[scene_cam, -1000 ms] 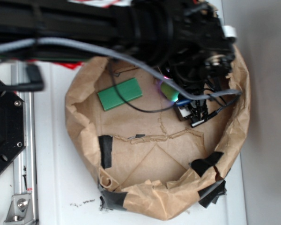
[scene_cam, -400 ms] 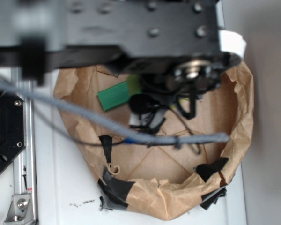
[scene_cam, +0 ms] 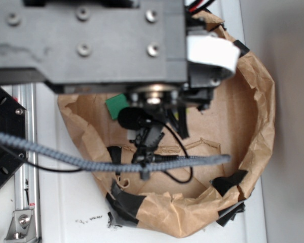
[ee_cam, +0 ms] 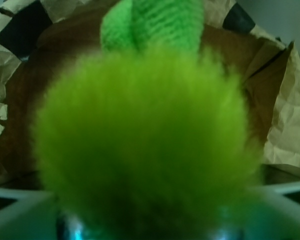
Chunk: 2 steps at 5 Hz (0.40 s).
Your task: Grab the green animal.
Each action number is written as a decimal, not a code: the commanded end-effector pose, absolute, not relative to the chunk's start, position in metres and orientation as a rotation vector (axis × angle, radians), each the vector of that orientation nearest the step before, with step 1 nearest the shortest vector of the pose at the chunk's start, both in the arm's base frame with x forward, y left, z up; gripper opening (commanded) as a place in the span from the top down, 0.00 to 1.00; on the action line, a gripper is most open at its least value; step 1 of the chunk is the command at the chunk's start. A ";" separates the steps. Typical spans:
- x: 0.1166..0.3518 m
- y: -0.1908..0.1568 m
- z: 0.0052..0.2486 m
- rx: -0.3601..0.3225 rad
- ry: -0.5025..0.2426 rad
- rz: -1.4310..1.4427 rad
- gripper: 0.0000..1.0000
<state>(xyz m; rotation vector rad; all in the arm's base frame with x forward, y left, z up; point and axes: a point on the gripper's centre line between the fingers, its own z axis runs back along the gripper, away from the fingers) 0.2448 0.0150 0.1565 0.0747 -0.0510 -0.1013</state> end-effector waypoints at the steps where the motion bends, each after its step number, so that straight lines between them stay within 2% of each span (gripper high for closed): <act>1: 0.233 0.024 0.160 0.083 -0.093 -0.106 1.00; 2: 0.234 0.029 0.159 0.079 -0.081 -0.093 1.00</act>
